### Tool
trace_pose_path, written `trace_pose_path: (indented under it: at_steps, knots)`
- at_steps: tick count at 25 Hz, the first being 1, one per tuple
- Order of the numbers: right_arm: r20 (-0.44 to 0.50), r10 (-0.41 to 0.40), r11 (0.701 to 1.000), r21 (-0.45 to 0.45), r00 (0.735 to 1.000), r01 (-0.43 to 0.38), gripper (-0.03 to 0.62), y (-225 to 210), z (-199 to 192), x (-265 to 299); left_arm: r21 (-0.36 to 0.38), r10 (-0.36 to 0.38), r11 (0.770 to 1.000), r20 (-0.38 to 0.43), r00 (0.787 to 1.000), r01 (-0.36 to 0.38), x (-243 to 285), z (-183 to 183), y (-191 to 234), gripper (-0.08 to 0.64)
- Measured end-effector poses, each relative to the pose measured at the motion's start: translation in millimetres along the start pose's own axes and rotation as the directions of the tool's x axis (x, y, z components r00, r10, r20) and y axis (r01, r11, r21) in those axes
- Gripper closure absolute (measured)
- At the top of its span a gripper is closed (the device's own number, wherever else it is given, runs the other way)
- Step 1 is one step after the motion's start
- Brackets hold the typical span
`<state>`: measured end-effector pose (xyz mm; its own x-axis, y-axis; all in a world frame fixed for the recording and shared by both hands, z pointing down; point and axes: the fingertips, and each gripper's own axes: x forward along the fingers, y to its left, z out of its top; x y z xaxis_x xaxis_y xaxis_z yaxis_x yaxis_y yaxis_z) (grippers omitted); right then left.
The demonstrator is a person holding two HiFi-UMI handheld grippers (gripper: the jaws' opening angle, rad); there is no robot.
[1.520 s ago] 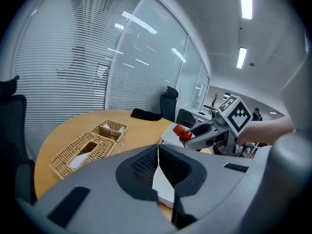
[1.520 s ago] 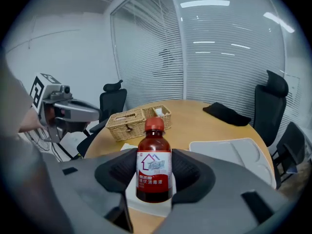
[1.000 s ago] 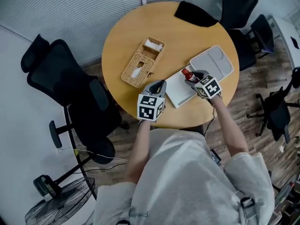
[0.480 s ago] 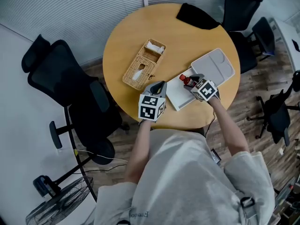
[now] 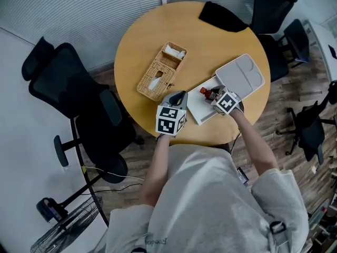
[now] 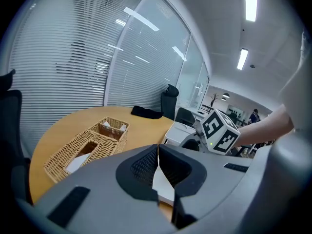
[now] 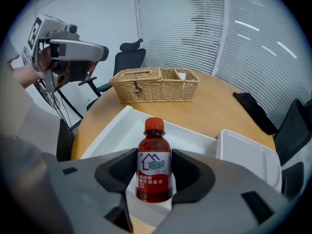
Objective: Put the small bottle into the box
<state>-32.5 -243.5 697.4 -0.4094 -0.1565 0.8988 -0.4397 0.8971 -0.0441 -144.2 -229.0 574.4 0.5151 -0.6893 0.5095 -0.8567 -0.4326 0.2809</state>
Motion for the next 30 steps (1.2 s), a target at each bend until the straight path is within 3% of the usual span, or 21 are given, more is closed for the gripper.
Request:
trace_pose_path:
  at_steps: [9, 19, 30]
  knots:
    - [-0.063, 0.004, 1.000, -0.024, 0.998, -0.005, 0.368, 9.1, -6.3, 19.2, -0.020, 0.005, 1.000, -0.004, 1.000, -0.005, 0.4, -2.5, 9.5, 0.531]
    - [-0.096, 0.037, 0.997, 0.071, 0.995, -0.030, 0.367, 18.8, -11.5, 30.5, -0.012, -0.017, 1.000, -0.020, 1.000, 0.017, 7.4, -2.0, 7.5, 0.531]
    - [-0.139, 0.098, 0.993, 0.083, 0.985, -0.087, 0.367, 43.6, -15.4, 38.8, -0.016, -0.008, 1.000, -0.018, 1.000, 0.008, 5.3, -1.9, 9.6, 0.531]
